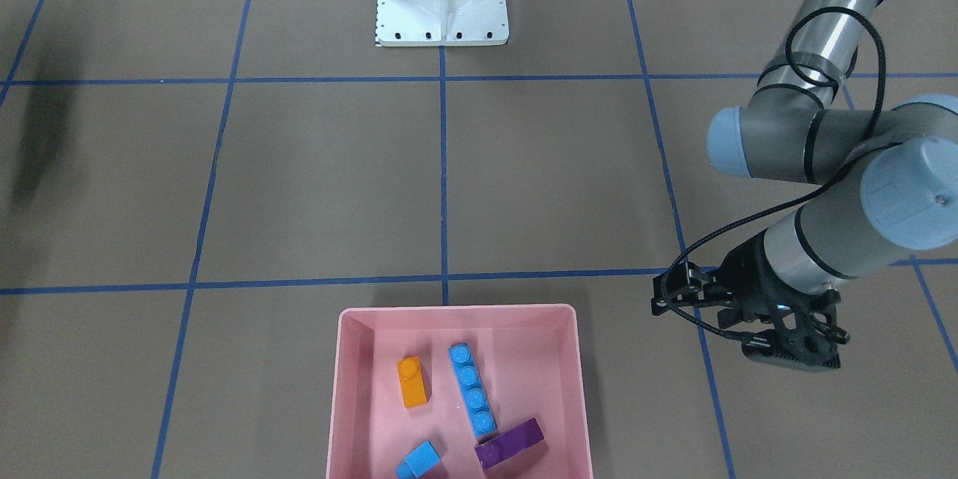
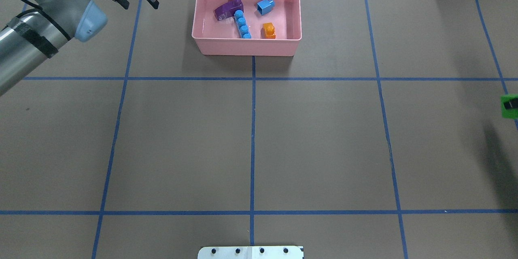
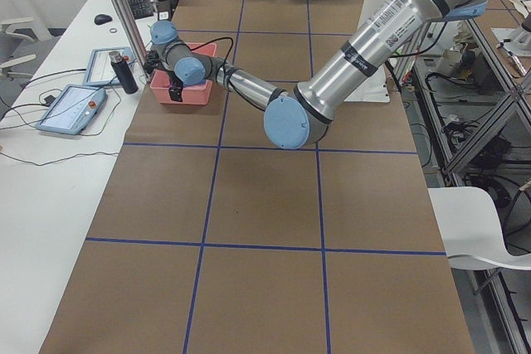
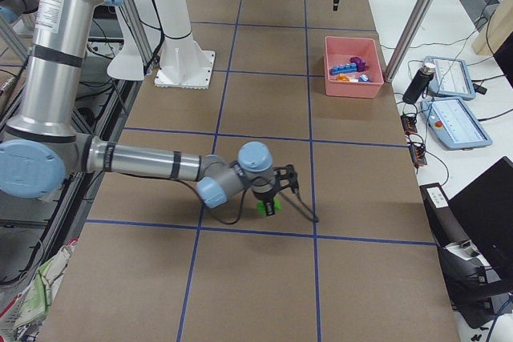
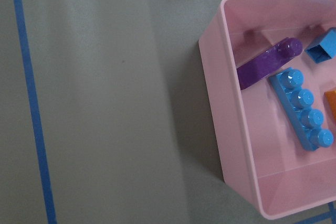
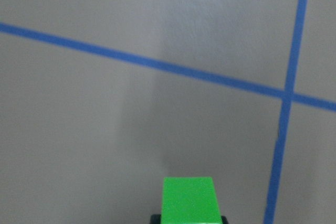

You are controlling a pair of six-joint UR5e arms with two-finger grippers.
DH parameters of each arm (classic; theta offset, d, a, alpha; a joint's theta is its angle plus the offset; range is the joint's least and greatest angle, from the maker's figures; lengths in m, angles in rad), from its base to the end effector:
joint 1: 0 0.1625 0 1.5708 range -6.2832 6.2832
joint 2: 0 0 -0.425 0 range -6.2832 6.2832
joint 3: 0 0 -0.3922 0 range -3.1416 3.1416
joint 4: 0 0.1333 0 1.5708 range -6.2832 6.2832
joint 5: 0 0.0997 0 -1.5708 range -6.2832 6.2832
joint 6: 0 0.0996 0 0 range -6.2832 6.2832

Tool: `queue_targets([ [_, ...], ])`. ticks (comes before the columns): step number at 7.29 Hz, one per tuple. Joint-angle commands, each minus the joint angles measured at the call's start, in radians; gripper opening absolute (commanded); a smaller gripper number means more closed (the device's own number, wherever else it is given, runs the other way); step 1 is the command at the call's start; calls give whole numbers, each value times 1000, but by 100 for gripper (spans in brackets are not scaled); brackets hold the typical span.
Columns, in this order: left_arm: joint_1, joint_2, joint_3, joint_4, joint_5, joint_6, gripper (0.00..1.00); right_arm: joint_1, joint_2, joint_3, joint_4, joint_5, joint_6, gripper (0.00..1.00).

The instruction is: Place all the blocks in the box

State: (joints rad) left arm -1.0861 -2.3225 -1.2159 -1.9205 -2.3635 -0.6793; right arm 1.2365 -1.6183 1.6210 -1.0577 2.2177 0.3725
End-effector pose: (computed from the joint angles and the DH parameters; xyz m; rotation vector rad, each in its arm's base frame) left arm 0.3048 -0.7127 0.3050 0.1745 1.0153 0.1186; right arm -0.0942 -0.4944 0.6059 0.2478 -0.7650 -0.1307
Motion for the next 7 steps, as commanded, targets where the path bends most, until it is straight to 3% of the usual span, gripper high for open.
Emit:
queue_targets([
  [1,2,12,-5,0,1,0,100,-5,348,-76,-274,-6,5,0],
  [4,8,9,2,2,6,1,100,-122,796,-379,-332,-7,256,0],
  [6,9,9,10,2,7,1,100,-182,1017,-527,-328,-42,463,0],
  [7,9,9,10,2,6,1,100,-216,1152,-666,-324,-67,520,0],
])
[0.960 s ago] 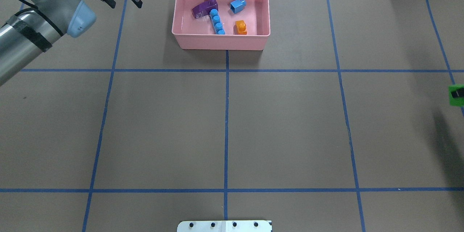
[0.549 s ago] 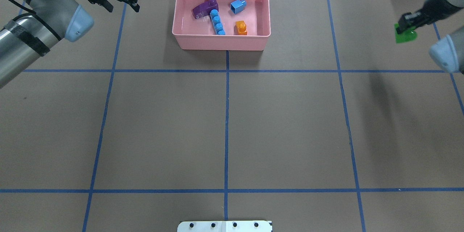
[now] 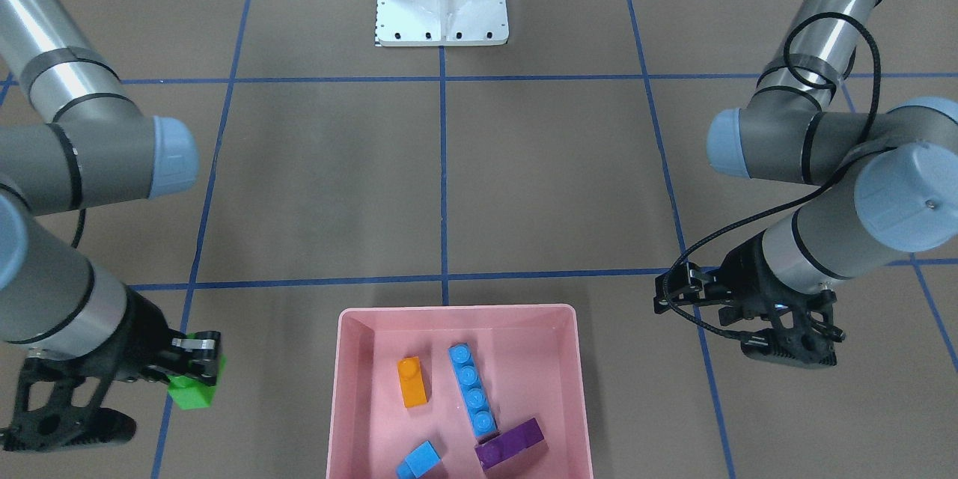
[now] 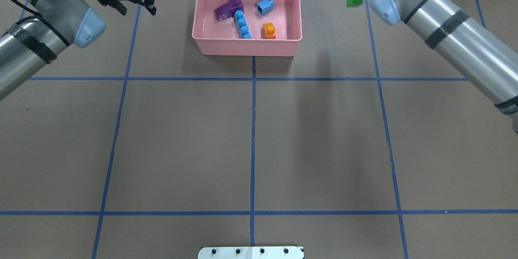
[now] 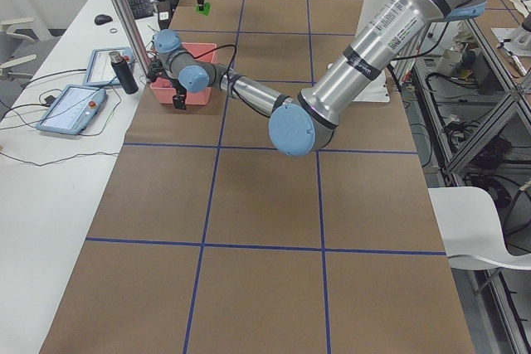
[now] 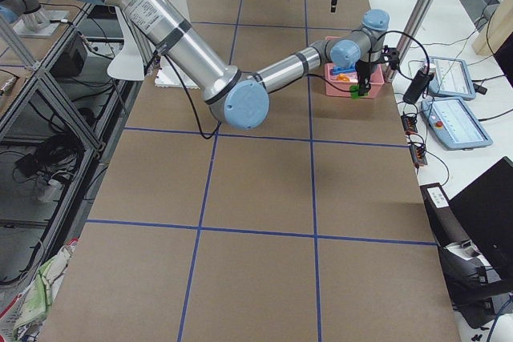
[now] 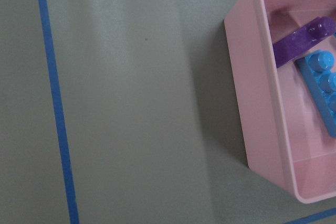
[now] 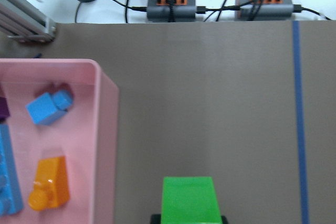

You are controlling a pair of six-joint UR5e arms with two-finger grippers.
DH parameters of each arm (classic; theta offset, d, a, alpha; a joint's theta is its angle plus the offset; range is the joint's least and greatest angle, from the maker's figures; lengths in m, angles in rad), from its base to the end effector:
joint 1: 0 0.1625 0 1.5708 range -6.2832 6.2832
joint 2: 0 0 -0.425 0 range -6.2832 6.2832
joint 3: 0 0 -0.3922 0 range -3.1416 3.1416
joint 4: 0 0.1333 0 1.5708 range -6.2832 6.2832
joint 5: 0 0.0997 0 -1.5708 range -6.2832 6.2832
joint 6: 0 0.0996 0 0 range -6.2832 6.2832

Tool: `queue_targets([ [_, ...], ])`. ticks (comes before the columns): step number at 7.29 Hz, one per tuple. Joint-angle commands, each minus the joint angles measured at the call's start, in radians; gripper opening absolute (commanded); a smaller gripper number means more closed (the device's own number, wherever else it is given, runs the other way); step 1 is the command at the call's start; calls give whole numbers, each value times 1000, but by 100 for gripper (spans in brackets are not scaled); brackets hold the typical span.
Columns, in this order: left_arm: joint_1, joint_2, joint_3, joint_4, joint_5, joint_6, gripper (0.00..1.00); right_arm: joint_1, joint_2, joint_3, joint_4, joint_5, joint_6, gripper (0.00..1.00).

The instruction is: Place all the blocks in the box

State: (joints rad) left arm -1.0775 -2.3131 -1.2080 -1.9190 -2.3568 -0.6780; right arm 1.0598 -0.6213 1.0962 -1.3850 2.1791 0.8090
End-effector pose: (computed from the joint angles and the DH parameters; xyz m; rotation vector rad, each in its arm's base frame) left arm 0.3106 -0.7105 0.3166 0.1591 1.0030 0.1172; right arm -0.3360 -0.7554 0.2339 0.1462 -0.8537 0.0783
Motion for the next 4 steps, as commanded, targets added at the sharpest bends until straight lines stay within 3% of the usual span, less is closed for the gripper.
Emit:
queue_targets([
  [1,1,0,4,0,1,0,100,-84,260,-256,9,-88,129,0],
  [3,2,0,4,0,-2,0,100,-147,346,-416,132,-165,154,0],
  [4,2,1,5,0,-1,0,100,-196,360,-461,179,-261,154,0],
])
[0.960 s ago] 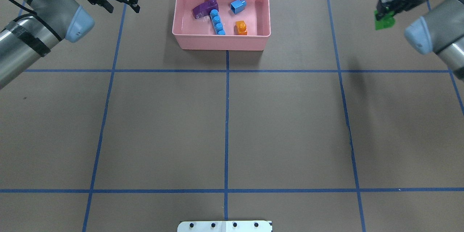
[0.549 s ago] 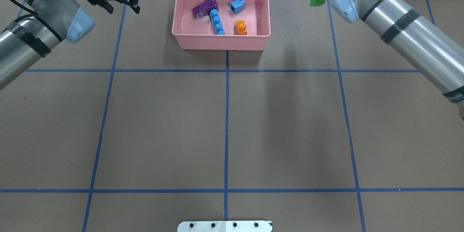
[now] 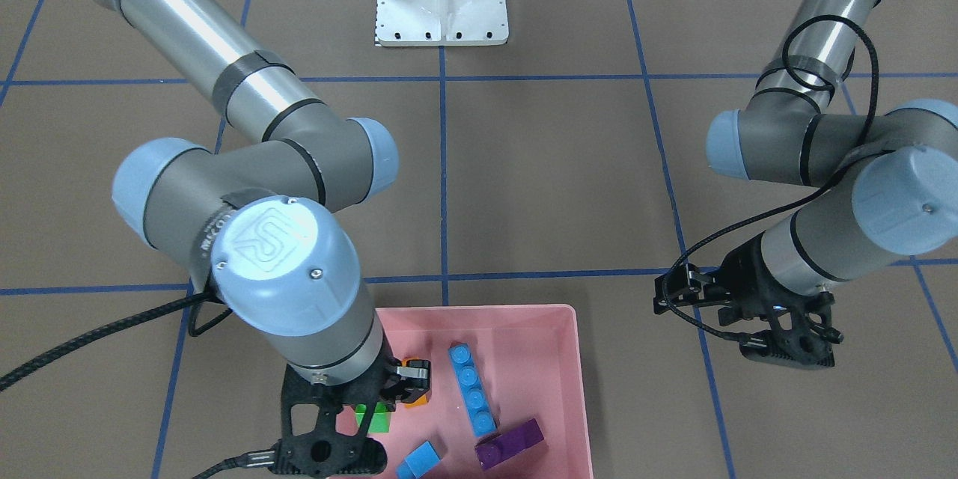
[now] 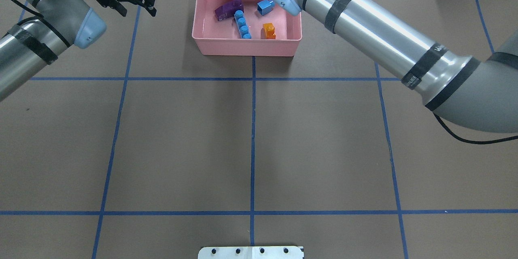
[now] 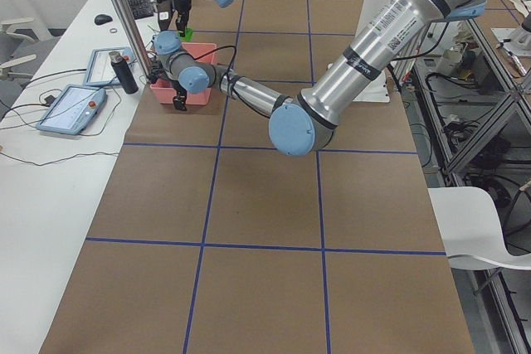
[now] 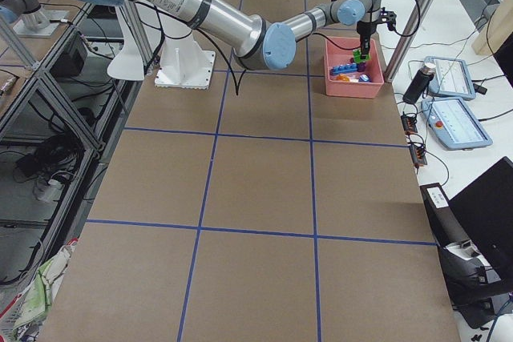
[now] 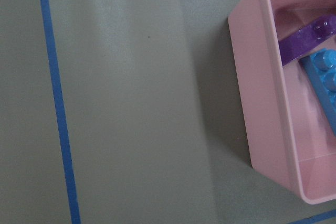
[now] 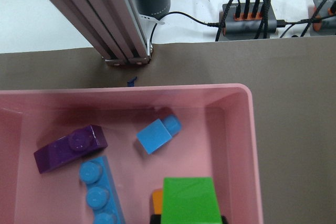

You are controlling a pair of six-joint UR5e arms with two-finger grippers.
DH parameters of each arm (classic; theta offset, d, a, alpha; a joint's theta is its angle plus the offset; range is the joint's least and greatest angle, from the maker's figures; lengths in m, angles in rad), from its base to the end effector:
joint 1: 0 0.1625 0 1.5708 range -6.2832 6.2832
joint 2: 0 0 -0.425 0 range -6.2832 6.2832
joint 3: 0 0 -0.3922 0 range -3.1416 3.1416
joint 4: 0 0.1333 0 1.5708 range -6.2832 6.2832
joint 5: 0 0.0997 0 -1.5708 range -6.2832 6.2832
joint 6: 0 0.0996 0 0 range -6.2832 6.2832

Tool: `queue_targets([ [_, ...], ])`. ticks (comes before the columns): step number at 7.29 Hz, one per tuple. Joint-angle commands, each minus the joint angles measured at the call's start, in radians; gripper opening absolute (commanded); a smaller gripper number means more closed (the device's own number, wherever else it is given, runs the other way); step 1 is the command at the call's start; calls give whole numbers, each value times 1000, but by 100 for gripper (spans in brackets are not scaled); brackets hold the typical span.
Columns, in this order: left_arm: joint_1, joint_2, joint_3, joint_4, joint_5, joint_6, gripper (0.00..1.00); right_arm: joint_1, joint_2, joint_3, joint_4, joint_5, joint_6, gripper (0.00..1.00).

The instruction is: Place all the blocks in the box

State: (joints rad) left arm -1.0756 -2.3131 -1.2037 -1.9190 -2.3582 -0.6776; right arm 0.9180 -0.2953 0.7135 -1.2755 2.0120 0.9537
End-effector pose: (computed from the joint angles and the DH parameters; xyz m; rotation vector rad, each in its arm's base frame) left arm 0.3124 -0.7104 0.3186 0.1539 1.0023 0.1181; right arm -0.4742 -0.7695 0.1297 0.1833 -0.7978 0.1266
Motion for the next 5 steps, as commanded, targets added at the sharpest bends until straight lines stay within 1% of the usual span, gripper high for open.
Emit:
queue_targets([
  [1,2,1,1,0,0,1,100,-77,35,-78,71,-113,8,46],
  [2,2,1,1,0,-1,1,100,-83,36,-80,71,-118,19,98],
  [4,2,1,1,0,0,1,100,-82,36,-88,70,-107,33,99],
  [5,0,3,1,0,0,3,100,-76,36,-88,65,-84,33,99],
])
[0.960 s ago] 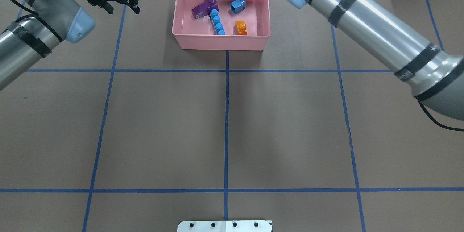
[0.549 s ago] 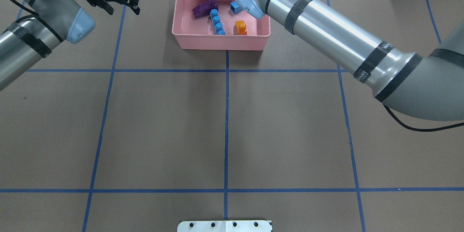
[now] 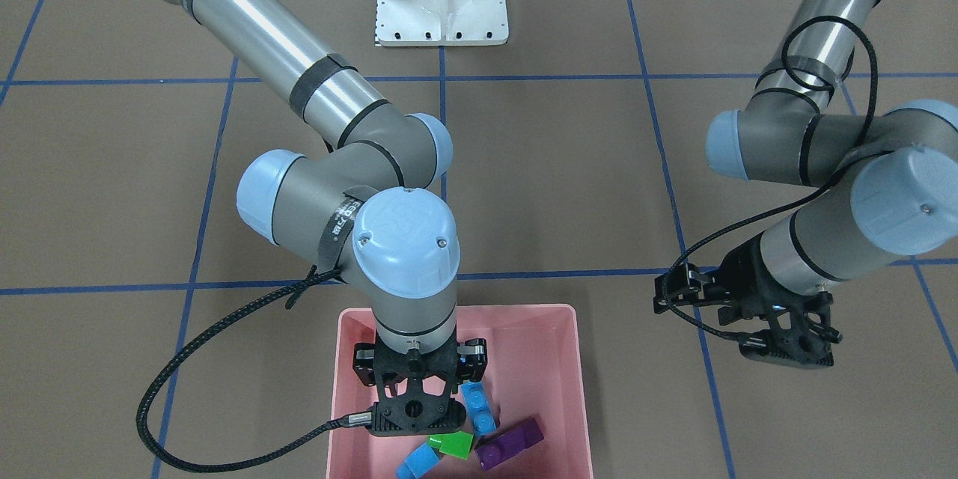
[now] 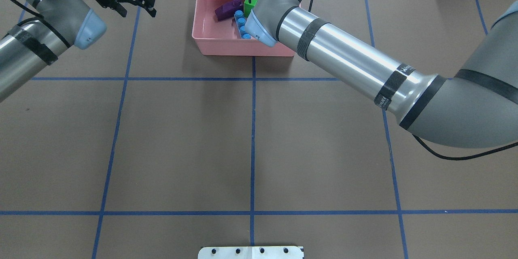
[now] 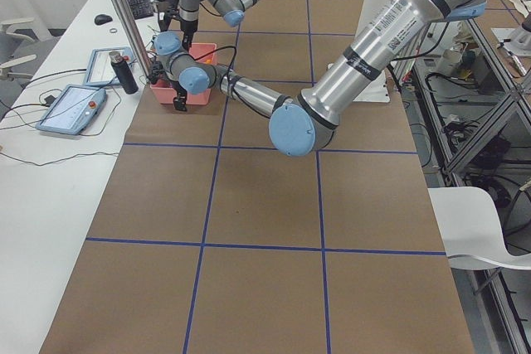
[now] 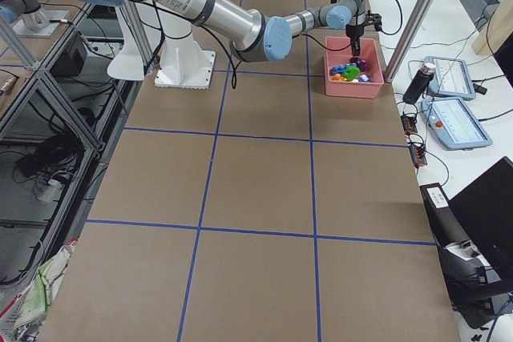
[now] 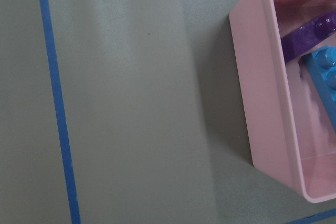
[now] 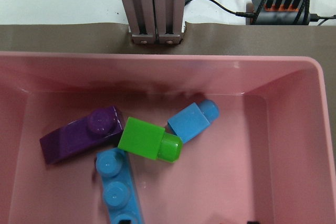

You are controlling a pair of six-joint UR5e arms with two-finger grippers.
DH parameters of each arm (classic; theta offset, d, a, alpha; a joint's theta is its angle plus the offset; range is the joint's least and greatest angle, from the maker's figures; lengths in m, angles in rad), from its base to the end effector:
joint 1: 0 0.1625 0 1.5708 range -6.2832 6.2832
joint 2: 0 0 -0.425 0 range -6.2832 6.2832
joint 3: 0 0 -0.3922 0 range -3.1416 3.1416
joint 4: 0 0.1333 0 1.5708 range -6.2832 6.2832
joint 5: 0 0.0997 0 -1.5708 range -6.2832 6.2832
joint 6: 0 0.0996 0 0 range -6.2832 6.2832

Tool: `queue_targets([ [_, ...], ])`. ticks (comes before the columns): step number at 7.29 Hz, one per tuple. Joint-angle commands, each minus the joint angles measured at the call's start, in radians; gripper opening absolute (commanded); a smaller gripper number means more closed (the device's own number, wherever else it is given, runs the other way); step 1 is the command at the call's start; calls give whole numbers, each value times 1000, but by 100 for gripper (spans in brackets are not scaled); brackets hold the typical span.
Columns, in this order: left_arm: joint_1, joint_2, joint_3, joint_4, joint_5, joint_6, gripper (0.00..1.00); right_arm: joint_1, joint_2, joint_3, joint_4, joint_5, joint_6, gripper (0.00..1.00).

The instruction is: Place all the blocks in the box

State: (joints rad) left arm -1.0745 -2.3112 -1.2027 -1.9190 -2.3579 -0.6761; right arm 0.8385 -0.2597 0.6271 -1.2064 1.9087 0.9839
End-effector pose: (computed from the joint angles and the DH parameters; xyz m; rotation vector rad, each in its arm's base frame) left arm 0.3131 -0.7099 0.3206 0.1519 1.0009 0.1192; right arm -0.5363 -0.7465 0.1341 0.2297 -0.7592 0.1147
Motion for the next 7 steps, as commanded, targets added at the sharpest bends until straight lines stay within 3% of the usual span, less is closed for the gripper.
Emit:
queue_targets([
  [1,-7,12,-1,0,-3,6,100,30,-1,5,-19,68,-7,99],
  [2,-30,22,-6,0,-4,19,100,78,-4,26,-103,167,-34,99],
  [3,-57,73,-24,18,-6,109,100,112,-33,111,-211,202,-110,100],
  [5,-148,168,-93,192,-6,426,100,160,-192,387,-410,223,-229,100],
  [7,-273,271,-112,289,-6,640,100,209,-376,595,-472,253,-342,100],
])
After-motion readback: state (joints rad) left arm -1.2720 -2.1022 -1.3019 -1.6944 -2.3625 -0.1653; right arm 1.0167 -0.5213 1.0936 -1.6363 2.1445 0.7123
